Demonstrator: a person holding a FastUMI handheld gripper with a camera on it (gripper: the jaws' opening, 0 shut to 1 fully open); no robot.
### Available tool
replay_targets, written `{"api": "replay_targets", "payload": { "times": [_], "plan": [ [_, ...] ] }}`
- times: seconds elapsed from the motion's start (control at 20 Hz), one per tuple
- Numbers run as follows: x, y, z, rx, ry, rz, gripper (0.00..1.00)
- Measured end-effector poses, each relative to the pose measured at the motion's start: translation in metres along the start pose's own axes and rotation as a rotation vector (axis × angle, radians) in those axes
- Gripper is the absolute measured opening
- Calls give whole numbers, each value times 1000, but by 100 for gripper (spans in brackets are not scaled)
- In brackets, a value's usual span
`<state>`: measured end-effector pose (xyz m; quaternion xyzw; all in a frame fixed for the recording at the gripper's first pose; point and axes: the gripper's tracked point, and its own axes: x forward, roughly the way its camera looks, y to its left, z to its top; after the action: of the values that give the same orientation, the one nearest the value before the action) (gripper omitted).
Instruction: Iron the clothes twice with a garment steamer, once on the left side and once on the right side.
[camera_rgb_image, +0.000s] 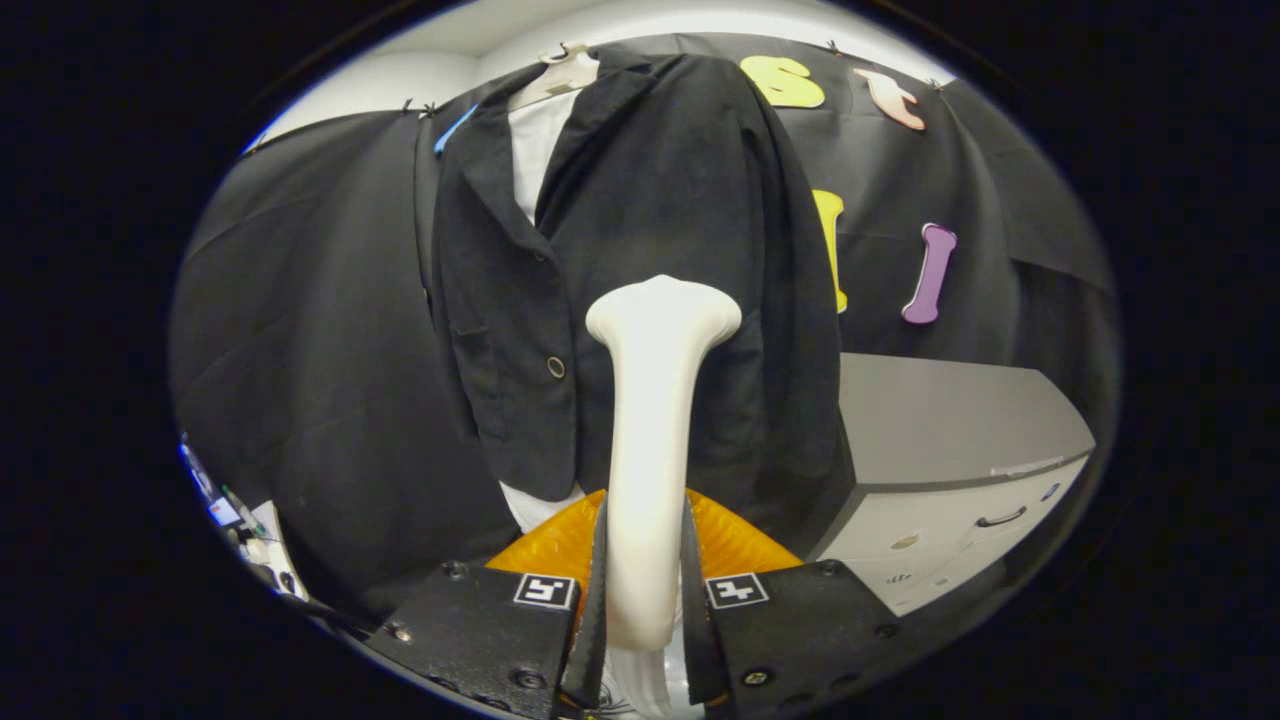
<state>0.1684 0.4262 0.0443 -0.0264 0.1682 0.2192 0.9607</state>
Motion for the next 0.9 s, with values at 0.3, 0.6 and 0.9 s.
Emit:
{"api": "replay_targets", "payload": {
  "times": [0.3, 0.6, 0.9],
  "plan": [
    [5, 1, -27, -9, 45, 4, 34],
    [9, -2, -55, -8, 96, 1, 34],
    [18, -6, -83, 1, 148, -8, 34]
  ]
}}
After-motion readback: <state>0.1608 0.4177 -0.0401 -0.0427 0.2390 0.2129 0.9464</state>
